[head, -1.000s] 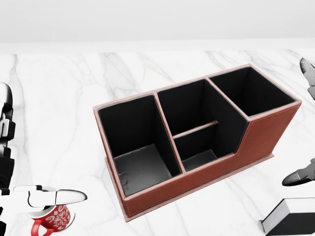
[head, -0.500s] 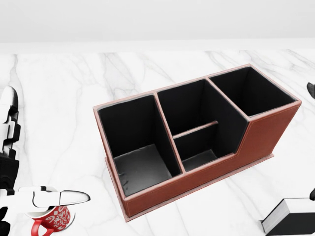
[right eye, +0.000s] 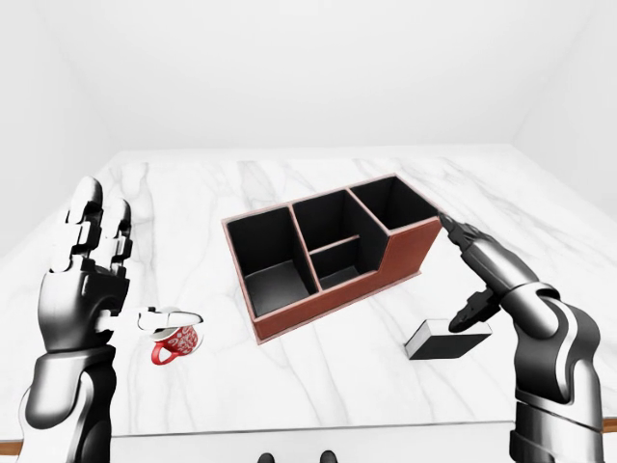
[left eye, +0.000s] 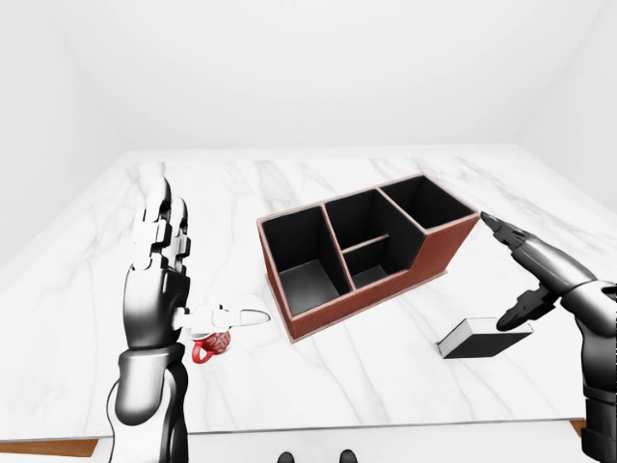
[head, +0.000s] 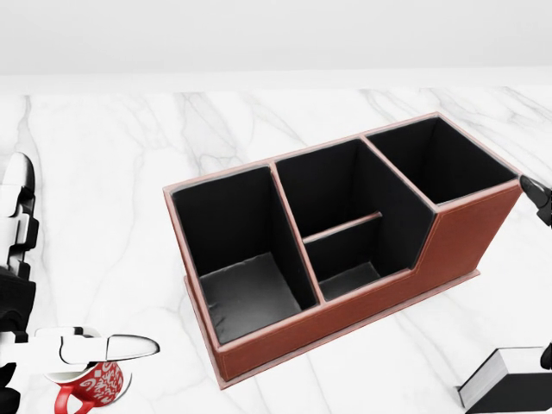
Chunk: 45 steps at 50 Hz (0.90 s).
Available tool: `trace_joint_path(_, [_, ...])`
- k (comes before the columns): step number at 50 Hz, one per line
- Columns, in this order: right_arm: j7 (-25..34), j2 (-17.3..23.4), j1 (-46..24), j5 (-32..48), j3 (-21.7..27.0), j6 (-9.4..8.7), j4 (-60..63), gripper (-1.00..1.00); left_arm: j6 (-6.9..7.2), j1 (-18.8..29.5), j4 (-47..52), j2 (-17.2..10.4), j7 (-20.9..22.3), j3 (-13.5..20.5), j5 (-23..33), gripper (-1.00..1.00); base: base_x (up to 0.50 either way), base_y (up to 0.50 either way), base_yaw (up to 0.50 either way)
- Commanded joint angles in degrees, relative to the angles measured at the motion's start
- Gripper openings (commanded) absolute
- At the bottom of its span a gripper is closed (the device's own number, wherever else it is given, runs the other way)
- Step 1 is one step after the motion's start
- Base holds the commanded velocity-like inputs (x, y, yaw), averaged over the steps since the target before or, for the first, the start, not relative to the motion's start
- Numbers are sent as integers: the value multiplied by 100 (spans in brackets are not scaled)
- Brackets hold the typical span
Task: Pick up the book and place it in the back compartment of the caddy.
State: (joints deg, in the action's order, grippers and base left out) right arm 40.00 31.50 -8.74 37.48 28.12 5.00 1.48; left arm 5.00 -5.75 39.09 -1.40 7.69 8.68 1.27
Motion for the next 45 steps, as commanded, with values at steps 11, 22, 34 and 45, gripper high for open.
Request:
trace_joint_path(11, [0, -234, 350, 457, -40, 0, 26, 100, 0, -3, 3, 0, -4, -2, 0, 100, 0, 0, 0])
trace_joint_path(22, [0, -399, 507, 667, -34, 0, 175, 100, 0, -4, 34, 3, -3, -12, 9, 100, 0, 0, 0])
trace_joint_path(34, [0, -484, 594, 869, -100, 0, 8, 100, 0, -14, 16, 7, -6, -26, 20, 100, 0, 0, 0])
trace_joint_path(45, [0, -502, 566, 989, -255, 0, -340, 100, 0, -16, -2, 6, -7, -35, 33, 100, 0, 0, 0])
